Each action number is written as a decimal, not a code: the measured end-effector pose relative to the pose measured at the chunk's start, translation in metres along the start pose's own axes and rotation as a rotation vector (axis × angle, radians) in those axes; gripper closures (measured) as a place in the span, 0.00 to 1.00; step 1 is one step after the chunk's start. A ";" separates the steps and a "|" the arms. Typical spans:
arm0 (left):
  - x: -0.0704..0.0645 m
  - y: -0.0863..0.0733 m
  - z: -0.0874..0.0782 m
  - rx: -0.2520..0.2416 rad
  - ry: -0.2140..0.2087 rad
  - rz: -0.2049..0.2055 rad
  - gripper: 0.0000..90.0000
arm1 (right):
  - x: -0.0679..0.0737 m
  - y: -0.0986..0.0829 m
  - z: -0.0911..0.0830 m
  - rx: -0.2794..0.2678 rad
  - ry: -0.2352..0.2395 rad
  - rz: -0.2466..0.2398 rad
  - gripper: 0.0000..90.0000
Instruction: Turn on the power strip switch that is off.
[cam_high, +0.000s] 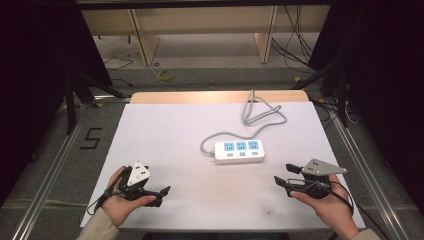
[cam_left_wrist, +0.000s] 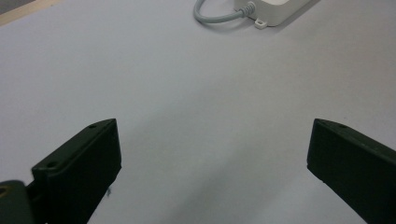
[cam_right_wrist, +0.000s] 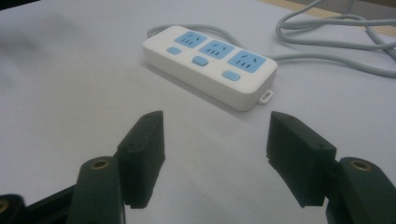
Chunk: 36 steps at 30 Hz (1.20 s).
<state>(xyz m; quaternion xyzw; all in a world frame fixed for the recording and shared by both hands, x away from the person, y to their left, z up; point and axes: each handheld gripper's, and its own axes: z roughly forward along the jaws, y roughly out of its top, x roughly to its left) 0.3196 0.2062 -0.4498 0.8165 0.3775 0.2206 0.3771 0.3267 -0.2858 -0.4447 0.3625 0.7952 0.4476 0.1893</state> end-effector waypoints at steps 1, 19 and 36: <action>0.000 0.000 0.000 -0.001 0.000 -0.001 0.03 | 0.000 0.000 0.000 0.000 -0.005 -0.004 0.43; 0.001 0.000 0.004 0.016 0.010 0.012 0.06 | 0.001 0.010 -0.004 0.012 -0.065 -0.071 0.98; 0.001 0.000 0.006 0.022 0.012 0.005 0.07 | 0.004 0.020 0.004 0.031 -0.071 -0.072 1.00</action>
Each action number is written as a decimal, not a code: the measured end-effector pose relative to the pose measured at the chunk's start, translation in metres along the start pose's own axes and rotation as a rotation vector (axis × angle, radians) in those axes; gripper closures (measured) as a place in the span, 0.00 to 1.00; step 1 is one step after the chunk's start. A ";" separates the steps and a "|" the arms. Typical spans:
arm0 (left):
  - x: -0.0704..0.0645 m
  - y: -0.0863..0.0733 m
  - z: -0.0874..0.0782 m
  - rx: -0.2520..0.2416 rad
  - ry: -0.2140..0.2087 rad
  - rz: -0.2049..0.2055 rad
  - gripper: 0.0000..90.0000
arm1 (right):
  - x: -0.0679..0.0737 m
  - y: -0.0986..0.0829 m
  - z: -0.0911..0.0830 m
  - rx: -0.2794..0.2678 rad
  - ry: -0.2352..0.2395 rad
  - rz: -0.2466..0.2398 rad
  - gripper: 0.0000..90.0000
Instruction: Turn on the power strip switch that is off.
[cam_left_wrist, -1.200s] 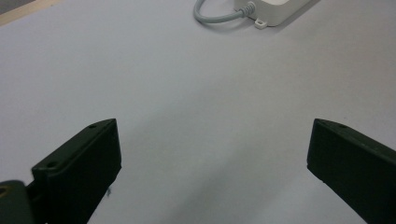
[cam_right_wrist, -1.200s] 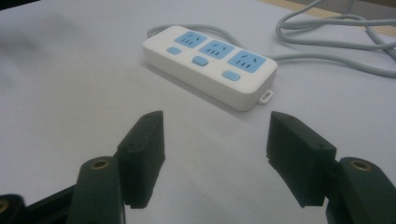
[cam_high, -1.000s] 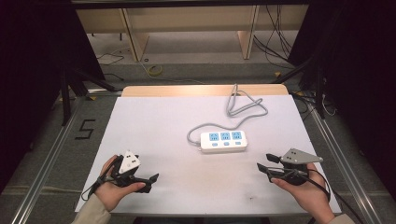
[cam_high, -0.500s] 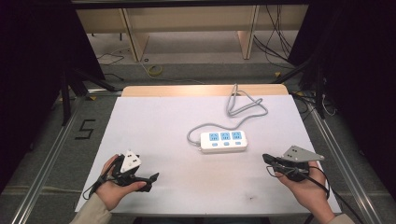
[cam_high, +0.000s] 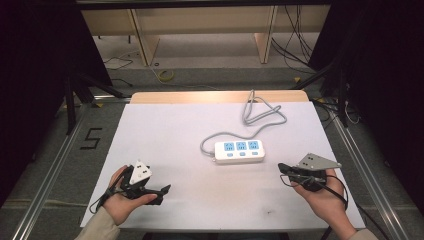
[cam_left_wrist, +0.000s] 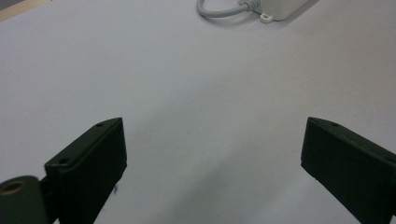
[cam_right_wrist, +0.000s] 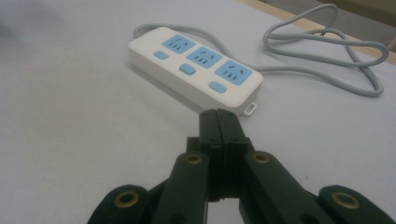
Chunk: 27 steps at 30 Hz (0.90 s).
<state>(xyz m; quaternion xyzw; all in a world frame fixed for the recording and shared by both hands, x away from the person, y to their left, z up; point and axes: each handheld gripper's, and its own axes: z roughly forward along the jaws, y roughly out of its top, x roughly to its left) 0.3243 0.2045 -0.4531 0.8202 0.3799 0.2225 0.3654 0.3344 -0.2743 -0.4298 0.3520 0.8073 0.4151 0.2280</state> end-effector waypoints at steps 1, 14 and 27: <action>0.000 0.000 0.000 0.000 0.000 -0.001 0.07 | 0.000 0.001 0.002 0.011 0.003 -0.008 1.00; -0.002 0.001 0.002 -0.001 0.002 -0.001 0.08 | 0.000 0.003 0.008 0.032 0.013 -0.010 1.00; -0.002 0.002 0.003 0.000 0.004 0.013 0.08 | -0.002 0.008 0.013 0.045 0.008 -0.012 1.00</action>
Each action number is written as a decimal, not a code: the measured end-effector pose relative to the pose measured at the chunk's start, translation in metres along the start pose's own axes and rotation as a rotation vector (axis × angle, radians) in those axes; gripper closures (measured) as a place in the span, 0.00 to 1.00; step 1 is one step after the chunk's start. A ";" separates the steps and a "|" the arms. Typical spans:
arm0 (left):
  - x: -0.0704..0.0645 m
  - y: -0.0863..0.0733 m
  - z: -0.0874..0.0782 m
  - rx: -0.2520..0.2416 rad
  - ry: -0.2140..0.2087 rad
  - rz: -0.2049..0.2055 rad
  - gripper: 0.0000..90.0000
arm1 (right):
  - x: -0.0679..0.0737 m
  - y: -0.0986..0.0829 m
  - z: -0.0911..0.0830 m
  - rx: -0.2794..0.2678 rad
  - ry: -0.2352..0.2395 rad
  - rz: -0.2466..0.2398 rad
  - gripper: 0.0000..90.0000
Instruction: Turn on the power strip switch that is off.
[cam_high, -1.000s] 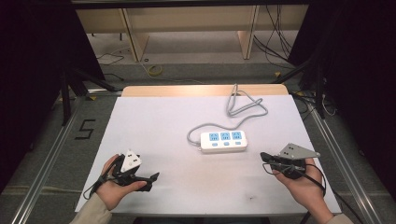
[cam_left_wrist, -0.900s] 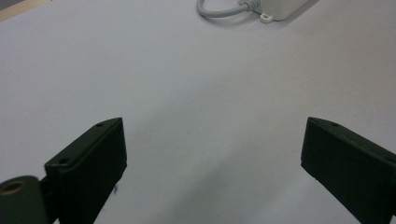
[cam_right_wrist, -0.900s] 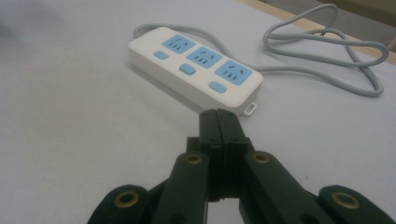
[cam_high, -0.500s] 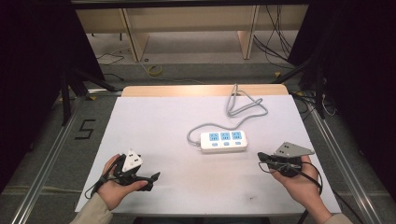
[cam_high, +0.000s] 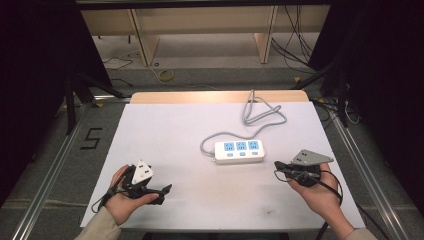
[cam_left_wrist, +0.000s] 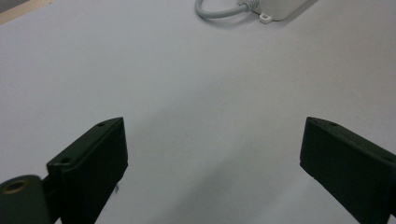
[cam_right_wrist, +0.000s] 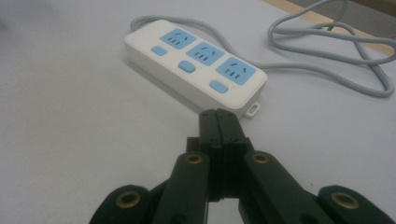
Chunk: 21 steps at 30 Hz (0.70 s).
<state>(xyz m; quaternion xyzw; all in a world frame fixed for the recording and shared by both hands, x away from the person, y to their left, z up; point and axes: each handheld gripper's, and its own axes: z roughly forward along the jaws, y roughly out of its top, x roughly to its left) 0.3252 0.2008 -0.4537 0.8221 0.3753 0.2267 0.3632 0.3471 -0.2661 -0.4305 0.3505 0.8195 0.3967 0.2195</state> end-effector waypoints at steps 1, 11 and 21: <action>0.000 0.000 0.000 0.000 0.001 0.001 0.08 | 0.000 0.000 0.000 0.002 0.001 0.000 1.00; -0.001 0.000 0.000 -0.001 0.000 0.009 0.08 | 0.001 0.006 0.006 0.007 0.005 -0.001 1.00; 0.000 0.000 0.000 -0.006 0.006 0.007 0.08 | 0.001 0.011 0.010 0.010 0.012 -0.006 1.00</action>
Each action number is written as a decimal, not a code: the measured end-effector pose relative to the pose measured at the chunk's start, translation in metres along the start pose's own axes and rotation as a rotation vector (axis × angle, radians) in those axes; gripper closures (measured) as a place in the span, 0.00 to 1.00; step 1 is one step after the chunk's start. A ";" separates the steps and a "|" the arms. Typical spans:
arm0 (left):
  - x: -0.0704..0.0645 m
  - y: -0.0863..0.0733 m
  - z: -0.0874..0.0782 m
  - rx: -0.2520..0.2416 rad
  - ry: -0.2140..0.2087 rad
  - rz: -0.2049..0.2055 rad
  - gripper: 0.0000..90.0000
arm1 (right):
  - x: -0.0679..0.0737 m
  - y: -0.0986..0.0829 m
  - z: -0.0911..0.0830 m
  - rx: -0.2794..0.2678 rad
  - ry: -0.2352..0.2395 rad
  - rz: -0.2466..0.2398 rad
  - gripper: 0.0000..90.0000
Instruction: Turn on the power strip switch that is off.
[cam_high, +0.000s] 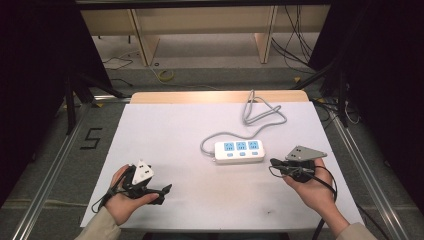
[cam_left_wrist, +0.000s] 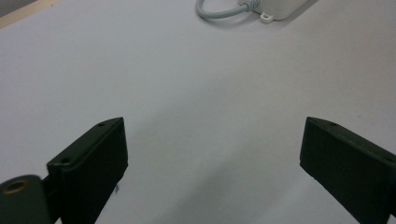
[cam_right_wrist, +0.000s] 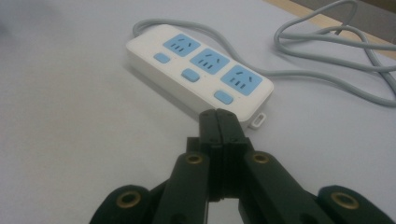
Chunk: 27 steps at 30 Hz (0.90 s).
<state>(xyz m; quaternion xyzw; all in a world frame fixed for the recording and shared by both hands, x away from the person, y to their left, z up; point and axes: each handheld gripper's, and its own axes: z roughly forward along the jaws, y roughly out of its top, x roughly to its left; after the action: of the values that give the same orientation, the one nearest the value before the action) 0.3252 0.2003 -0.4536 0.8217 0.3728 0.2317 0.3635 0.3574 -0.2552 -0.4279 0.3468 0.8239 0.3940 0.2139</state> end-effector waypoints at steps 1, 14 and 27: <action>0.000 0.000 0.000 0.000 0.000 0.001 0.08 | 0.000 0.001 0.000 0.001 0.000 0.001 1.00; -0.001 0.000 0.000 -0.001 -0.006 0.005 0.08 | 0.001 0.008 0.007 0.005 0.003 -0.006 1.00; -0.001 0.000 0.000 -0.001 -0.007 0.008 0.09 | 0.003 0.017 0.015 0.010 0.012 -0.017 1.00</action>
<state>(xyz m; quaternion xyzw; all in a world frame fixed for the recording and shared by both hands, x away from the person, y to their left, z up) 0.3250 0.1997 -0.4536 0.8238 0.3682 0.2303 0.3644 0.3717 -0.2384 -0.4238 0.3383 0.8302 0.3900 0.2104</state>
